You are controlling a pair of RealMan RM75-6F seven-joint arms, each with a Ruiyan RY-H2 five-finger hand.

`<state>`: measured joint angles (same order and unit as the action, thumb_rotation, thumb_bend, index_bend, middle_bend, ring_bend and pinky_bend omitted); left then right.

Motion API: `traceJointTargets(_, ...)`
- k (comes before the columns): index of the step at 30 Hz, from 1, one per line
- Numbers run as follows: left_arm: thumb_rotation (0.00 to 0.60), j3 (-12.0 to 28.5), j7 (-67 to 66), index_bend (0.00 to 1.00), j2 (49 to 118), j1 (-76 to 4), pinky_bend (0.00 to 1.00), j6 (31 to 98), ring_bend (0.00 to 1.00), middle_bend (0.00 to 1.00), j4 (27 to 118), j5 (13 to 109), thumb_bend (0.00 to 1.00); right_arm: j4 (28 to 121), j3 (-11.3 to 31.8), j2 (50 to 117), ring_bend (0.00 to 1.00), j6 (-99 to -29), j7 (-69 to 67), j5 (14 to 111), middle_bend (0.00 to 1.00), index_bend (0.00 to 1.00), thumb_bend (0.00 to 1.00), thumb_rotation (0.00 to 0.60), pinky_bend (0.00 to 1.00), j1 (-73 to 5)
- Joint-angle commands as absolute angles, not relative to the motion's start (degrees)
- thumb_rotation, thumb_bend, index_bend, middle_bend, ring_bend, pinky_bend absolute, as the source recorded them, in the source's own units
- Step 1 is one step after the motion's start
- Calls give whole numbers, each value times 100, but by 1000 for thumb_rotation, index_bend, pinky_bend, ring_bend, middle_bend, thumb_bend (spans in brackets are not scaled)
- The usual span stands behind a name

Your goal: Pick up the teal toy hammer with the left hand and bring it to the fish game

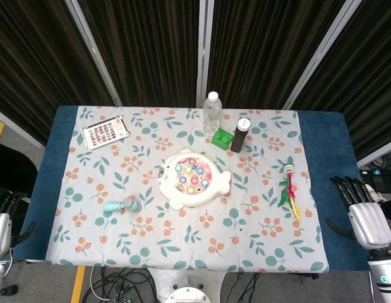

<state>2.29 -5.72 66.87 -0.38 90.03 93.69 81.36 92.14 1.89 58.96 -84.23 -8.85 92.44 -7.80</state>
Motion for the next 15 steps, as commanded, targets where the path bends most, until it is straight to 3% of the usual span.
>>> traceJointTargets(1,600,213,-571,204,6707,-40,52,8981,39,194,9352,8169,257,9214,186,5895,0,-8459,-880,9266,78,0,149,600,0,-768)
traceJointTargets(10,600,341,-461,204,6792,-237,52,8835,39,194,9390,8318,246,9166,186,5844,0,-8793,-925,9269,78,0,149,600,0,-579)
traceJointTargets(15,600,491,-318,222,6791,-796,56,8130,56,203,9577,8442,242,9130,254,5784,0,-8939,-911,9275,78,0,149,600,0,-545)
